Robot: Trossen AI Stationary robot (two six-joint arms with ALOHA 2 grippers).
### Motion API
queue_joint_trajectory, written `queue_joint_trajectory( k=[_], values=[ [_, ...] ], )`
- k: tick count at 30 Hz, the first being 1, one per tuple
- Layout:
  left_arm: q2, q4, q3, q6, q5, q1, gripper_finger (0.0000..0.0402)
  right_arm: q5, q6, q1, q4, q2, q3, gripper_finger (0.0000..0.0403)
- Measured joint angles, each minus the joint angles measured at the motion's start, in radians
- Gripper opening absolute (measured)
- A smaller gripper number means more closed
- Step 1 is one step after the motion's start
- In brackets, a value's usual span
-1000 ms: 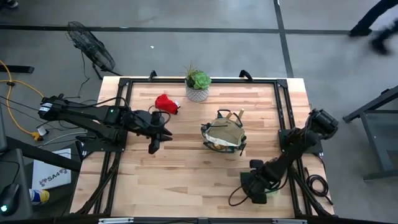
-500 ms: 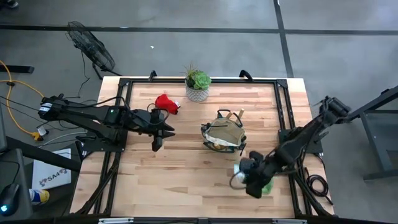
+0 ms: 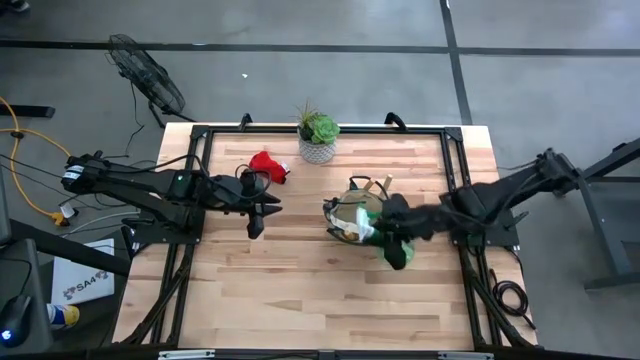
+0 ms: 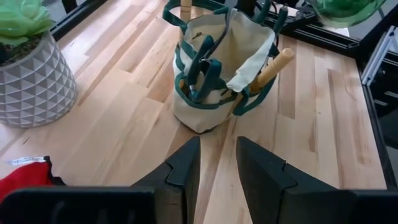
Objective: Pick & Place Garden tools in Gardening bag
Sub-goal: Put the green spray bottle into the gardening bag
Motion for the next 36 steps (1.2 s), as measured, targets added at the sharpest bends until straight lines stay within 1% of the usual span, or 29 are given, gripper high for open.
queue_joint_trajectory(
  k=[3, 5, 12, 16, 18, 24, 27, 32, 36],
  values=[
    [0.000, 0.000, 0.000, -0.003, -0.001, 0.000, 0.0101, -0.150, 0.038, -0.085, -0.003, 0.002, 0.000, 0.0127],
    [0.000, 0.000, 0.000, -0.010, -0.001, 0.000, 0.0101, -0.213, 0.066, -0.128, 0.011, 0.002, 0.000, 0.0127],
    [0.000, 0.000, 0.000, -0.020, -0.002, 0.000, 0.0101, -0.320, 0.072, -0.232, -0.072, 0.002, 0.123, 0.0127],
    [0.000, 0.000, 0.000, -0.020, -0.002, 0.000, 0.0101, -0.361, 0.073, -0.279, -0.215, 0.010, 0.219, 0.0127],
    [0.000, -0.001, 0.000, -0.020, -0.002, 0.000, 0.0101, -0.390, 0.076, -0.299, -0.321, 0.023, 0.282, 0.0127],
    [0.000, -0.002, 0.000, -0.020, -0.002, 0.000, 0.0101, -0.427, 0.067, -0.335, -0.608, 0.126, 0.492, 0.0127],
    [0.000, -0.004, 0.000, -0.020, -0.002, 0.000, 0.0101, -0.464, 0.042, -0.354, -0.712, 0.195, 0.574, 0.0127],
    [0.000, -0.005, 0.000, -0.020, -0.002, 0.000, 0.0101, -0.521, 0.013, -0.375, -0.795, 0.310, 0.635, 0.0127],
    [0.000, -0.010, 0.000, -0.020, -0.001, 0.000, 0.0101, -0.601, -0.002, -0.380, -0.819, 0.390, 0.642, 0.0127]
  ],
)
